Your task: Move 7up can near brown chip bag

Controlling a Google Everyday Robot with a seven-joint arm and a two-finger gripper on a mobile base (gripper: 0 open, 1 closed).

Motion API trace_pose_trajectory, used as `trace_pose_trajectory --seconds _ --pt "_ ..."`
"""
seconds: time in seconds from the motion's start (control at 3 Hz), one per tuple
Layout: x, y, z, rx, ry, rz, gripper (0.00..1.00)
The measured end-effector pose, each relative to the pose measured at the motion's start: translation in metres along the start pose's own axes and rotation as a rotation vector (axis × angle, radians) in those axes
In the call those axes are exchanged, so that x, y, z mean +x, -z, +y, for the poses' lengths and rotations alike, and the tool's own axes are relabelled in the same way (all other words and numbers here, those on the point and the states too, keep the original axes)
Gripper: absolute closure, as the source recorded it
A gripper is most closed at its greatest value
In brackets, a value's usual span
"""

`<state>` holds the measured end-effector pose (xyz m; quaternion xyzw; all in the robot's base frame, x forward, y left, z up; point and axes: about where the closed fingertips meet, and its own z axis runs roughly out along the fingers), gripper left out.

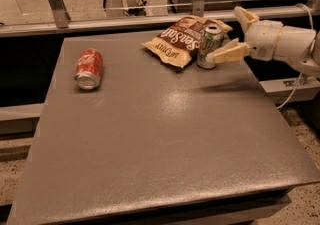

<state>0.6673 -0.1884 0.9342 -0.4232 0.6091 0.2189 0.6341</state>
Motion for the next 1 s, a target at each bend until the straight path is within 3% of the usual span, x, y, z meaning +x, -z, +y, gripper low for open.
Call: trace_pose_trajectory --seconds 0.33,0.67,1.0 --pt "-0.005 0.049 0.005 -0.014 0.008 0.093 0.0" --pt "-0.019 0.109 0.015 0.017 0.016 0.134 0.0" --pt "-0.018 0.122 0.014 0.033 0.013 0.14 0.0"
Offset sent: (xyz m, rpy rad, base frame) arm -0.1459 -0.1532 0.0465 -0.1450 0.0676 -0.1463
